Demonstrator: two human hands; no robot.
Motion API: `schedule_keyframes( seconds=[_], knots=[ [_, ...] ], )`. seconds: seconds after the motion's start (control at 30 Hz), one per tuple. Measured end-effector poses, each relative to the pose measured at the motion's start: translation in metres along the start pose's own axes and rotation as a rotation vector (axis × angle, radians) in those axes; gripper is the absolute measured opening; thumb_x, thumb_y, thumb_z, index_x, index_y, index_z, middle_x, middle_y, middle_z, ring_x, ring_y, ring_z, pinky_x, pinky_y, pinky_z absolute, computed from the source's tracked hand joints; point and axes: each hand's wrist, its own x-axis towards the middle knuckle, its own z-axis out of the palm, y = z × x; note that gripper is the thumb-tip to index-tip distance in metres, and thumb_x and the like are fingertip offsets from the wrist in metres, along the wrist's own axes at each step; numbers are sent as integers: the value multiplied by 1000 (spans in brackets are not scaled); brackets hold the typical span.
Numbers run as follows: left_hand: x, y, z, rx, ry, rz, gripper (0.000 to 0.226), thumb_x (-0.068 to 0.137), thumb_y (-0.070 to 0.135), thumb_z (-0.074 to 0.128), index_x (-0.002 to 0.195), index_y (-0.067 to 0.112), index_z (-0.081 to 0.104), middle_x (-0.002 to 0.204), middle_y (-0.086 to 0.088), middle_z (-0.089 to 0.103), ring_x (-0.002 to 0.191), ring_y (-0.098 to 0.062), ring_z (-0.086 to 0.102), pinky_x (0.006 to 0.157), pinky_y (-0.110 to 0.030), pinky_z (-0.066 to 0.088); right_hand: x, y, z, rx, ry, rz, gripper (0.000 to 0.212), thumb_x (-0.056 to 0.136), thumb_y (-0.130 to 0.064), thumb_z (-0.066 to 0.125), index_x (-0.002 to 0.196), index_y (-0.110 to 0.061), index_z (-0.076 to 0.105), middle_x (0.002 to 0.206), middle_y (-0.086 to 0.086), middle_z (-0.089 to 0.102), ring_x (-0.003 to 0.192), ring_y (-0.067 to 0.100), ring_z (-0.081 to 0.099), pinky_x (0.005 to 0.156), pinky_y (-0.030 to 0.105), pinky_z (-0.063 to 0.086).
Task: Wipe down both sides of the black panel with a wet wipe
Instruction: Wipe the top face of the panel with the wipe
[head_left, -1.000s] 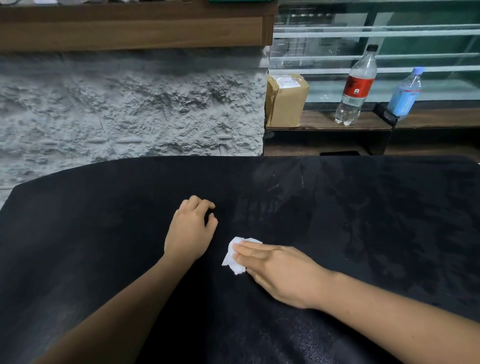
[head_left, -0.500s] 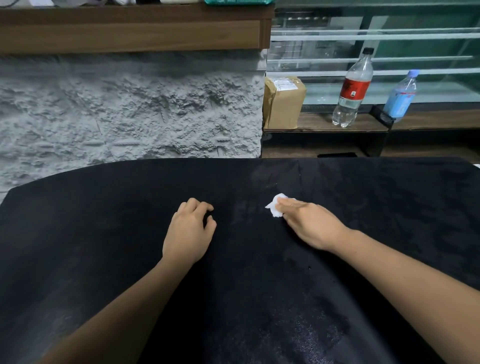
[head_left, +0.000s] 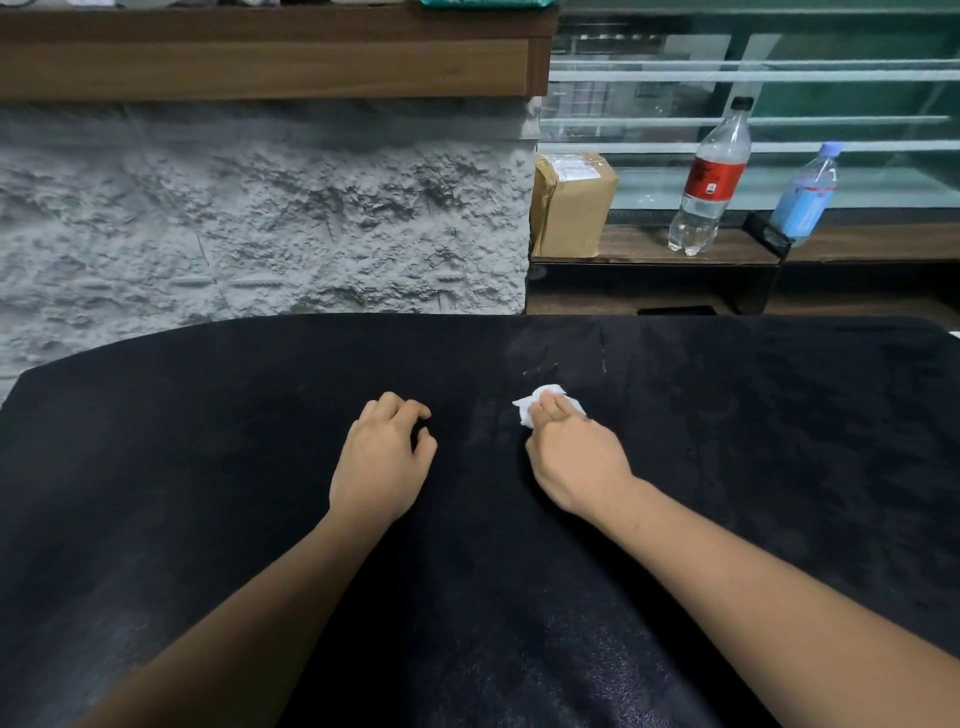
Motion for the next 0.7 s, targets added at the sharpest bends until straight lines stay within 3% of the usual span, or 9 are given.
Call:
schedule_keyframes(
  seconds=[0.3,0.37,0.43,0.57,0.7],
  knots=[
    [1,-1,2,4,4,-2,23,99,26,59,120,24,68,108,12,54,99,-12,51,90,-39,52,-22,-60,9,131,23,-330,52,108,-33,32,155,-13,37,171,3,25,160,12,12,121,29,30],
    [1,-1,2,-5,-5,-11,23,99,24,58,119,23,68,108,11,54,99,-13,51,90,-39,52,-25,-66,11,148,37,-421,51,107,-32,32,153,-14,42,167,1,31,159,12,15,124,28,28],
    [1,-1,2,-5,-10,-14,23,99,22,57,119,23,68,108,11,55,99,-13,51,89,-39,52,-23,-65,11,166,53,-488,50,104,-29,34,151,-15,46,161,-1,39,155,10,23,122,26,30],
    [1,-1,2,-9,-14,-18,24,99,18,56,120,22,69,109,10,55,99,-13,51,88,-39,52,-14,-46,2,200,29,-536,39,100,-19,41,138,-19,52,141,-9,48,137,9,41,101,32,50],
    [1,-1,2,-3,-6,-15,24,100,20,56,120,24,68,109,12,54,100,-12,51,90,-38,51,-3,-26,-3,169,-12,-525,43,100,-15,40,141,-24,51,153,-11,44,146,9,38,97,29,46]
  ],
)
